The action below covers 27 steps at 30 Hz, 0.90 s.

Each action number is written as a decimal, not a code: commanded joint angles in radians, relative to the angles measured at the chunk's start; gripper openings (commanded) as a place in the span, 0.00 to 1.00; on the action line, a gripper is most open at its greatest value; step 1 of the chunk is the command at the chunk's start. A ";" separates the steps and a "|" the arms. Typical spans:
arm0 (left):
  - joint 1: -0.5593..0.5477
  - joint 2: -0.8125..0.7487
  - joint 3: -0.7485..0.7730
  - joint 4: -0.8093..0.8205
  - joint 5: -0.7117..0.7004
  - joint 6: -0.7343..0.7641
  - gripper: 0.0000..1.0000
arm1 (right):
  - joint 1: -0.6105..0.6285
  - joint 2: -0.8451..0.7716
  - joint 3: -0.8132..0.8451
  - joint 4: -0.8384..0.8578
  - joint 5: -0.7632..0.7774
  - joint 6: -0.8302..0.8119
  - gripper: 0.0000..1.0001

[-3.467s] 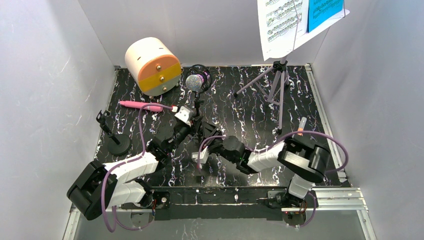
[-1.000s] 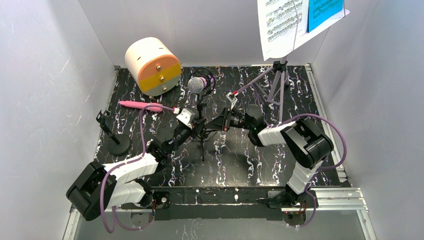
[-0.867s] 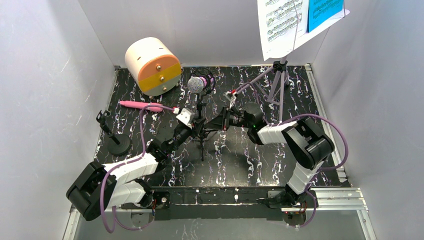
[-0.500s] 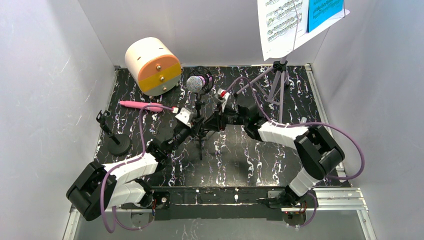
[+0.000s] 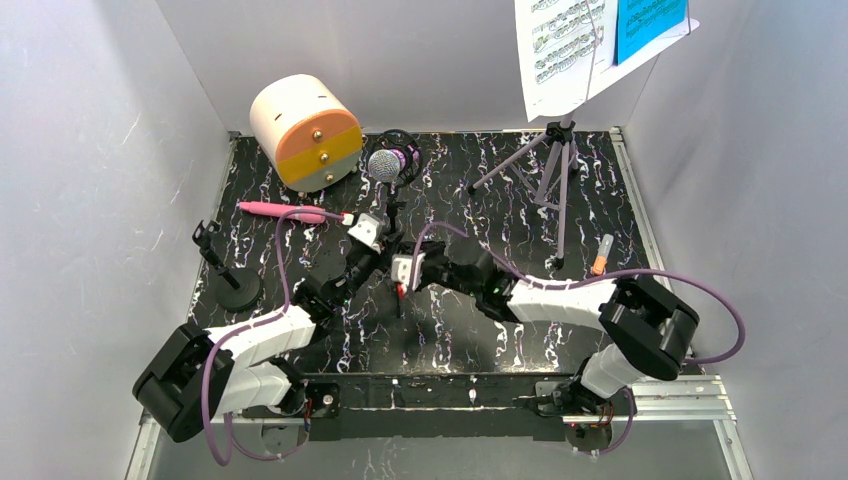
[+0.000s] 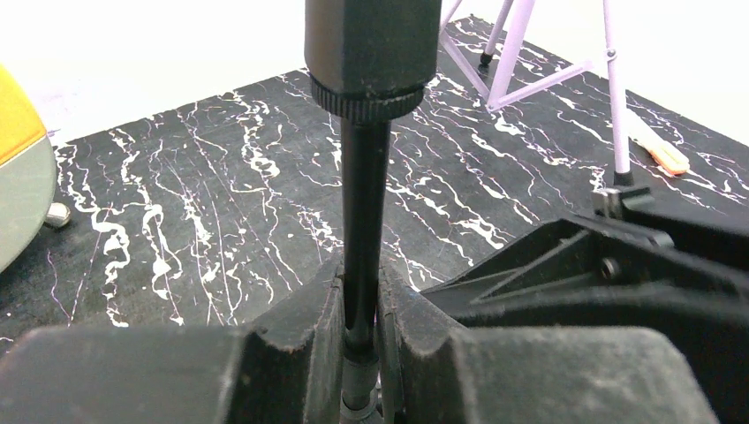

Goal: Pack up the instrument practice props
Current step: Unscrew the microphone stand from the music stand.

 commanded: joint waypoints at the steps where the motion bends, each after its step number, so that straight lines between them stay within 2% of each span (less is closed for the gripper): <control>1: -0.027 -0.001 -0.007 -0.010 0.089 -0.029 0.00 | 0.052 0.064 -0.093 0.107 0.295 -0.423 0.01; 7: -0.028 0.002 -0.006 -0.010 0.086 -0.035 0.00 | 0.115 0.184 -0.196 0.469 0.458 -0.805 0.01; 9: -0.027 0.003 -0.006 -0.010 0.081 -0.034 0.00 | 0.123 0.239 -0.219 0.603 0.486 -0.895 0.01; 11: -0.028 0.003 -0.006 -0.011 0.078 -0.034 0.00 | 0.128 0.278 -0.217 0.656 0.500 -0.917 0.01; 16: -0.027 -0.002 -0.010 -0.010 0.071 -0.031 0.00 | 0.135 0.270 -0.204 0.645 0.495 -0.794 0.03; 21: -0.028 0.005 -0.007 -0.010 0.071 -0.029 0.00 | 0.135 0.201 -0.191 0.562 0.492 -0.577 0.43; 23: -0.028 0.005 -0.007 -0.010 0.071 -0.028 0.00 | 0.135 0.163 -0.181 0.505 0.485 -0.465 0.53; 27: -0.028 0.003 -0.007 -0.010 0.071 -0.029 0.00 | 0.132 0.077 -0.161 0.356 0.437 -0.180 0.62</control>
